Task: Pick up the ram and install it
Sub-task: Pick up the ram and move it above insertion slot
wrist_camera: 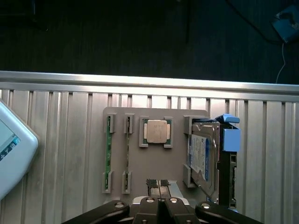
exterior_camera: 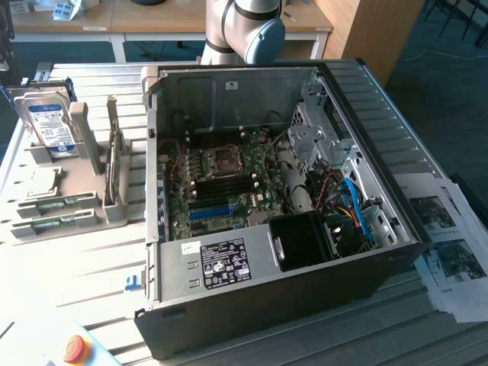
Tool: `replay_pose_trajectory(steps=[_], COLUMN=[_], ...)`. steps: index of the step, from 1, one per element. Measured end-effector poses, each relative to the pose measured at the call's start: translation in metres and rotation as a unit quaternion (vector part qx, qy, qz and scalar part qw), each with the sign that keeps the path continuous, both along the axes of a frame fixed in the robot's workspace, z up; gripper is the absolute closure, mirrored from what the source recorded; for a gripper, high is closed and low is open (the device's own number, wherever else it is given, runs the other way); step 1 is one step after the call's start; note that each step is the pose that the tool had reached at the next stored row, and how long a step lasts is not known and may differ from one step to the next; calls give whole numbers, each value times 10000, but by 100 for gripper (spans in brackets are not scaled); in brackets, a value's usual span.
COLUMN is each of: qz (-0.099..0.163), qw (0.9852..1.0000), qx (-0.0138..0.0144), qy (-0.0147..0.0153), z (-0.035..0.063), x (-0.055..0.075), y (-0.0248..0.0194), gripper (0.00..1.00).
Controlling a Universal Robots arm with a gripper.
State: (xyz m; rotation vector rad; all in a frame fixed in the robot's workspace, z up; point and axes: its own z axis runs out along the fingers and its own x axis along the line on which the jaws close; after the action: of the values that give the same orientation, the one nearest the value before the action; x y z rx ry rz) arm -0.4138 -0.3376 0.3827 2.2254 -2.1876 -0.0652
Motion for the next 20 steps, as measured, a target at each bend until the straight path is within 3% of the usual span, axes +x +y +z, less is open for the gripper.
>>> replay_pose_trajectory(steps=[15, 20], qz=[21, 56], qw=[10000, 10000], qx=[1, 1], qy=[-8, -31], z=[0, 0], x=[1, 1], y=[-12, -12], gripper=[90, 90])
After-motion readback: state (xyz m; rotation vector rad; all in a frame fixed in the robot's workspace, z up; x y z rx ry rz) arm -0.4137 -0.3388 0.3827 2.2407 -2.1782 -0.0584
